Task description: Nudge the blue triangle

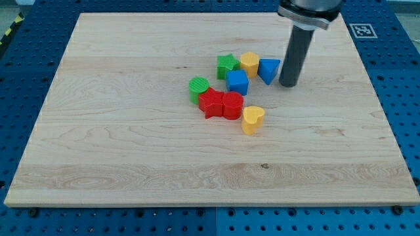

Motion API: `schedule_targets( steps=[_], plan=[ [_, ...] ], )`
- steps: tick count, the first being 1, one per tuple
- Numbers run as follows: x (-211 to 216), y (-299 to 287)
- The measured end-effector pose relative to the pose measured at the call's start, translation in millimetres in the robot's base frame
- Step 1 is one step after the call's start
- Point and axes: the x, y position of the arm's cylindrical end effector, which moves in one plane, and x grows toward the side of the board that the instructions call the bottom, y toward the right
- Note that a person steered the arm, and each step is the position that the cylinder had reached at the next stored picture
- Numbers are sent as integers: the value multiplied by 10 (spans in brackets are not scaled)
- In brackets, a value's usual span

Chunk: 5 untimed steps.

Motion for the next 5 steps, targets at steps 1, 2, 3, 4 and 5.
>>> schedule_targets(
  steps=[1,2,3,4,5],
  plan=[
    [-58,530],
    [-315,732],
    [-545,530],
    [-570,250],
    [-557,44]
  ],
)
